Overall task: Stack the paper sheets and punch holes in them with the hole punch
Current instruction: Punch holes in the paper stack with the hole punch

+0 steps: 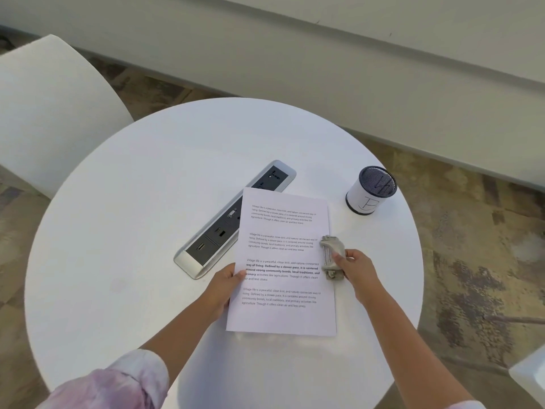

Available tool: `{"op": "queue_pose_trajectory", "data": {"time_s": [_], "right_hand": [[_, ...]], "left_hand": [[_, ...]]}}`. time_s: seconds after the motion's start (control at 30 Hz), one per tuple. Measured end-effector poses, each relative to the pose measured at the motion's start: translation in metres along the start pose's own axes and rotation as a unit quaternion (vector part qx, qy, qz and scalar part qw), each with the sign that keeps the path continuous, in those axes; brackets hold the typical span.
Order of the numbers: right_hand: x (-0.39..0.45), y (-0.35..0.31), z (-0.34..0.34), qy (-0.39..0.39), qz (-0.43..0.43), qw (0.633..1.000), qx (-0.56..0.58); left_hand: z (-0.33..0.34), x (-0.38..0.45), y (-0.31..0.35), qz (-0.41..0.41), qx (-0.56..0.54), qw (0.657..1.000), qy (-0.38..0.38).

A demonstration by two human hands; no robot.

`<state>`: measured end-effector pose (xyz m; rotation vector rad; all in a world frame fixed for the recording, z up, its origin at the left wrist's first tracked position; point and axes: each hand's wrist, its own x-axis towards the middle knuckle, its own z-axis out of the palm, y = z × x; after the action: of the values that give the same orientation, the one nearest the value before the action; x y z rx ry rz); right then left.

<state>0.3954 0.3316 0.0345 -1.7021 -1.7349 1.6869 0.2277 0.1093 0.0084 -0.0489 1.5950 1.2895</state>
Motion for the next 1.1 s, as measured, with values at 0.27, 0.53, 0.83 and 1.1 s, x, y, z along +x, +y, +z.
{"op": "queue_pose_trajectory", "data": {"time_s": [0.27, 0.53, 0.83, 1.1], "right_hand": [[-0.004, 0.007, 0.004, 0.059, -0.012, 0.997, -0.046], [-0.012, 0.006, 0.013, 0.081, -0.035, 0.990, -0.108], [-0.008, 0.009, 0.004, 0.077, -0.049, 0.987, -0.136], [0.025, 0.002, -0.008, 0.111, -0.023, 0.991, -0.071]], "left_hand": [[0.006, 0.002, 0.002, -0.001, 0.013, 1.000, 0.003], [0.005, 0.004, -0.001, 0.006, 0.038, 0.999, 0.006], [0.002, 0.002, -0.003, 0.013, 0.048, 0.999, -0.010], [0.003, 0.000, -0.002, 0.020, 0.058, 0.998, -0.008]]}}
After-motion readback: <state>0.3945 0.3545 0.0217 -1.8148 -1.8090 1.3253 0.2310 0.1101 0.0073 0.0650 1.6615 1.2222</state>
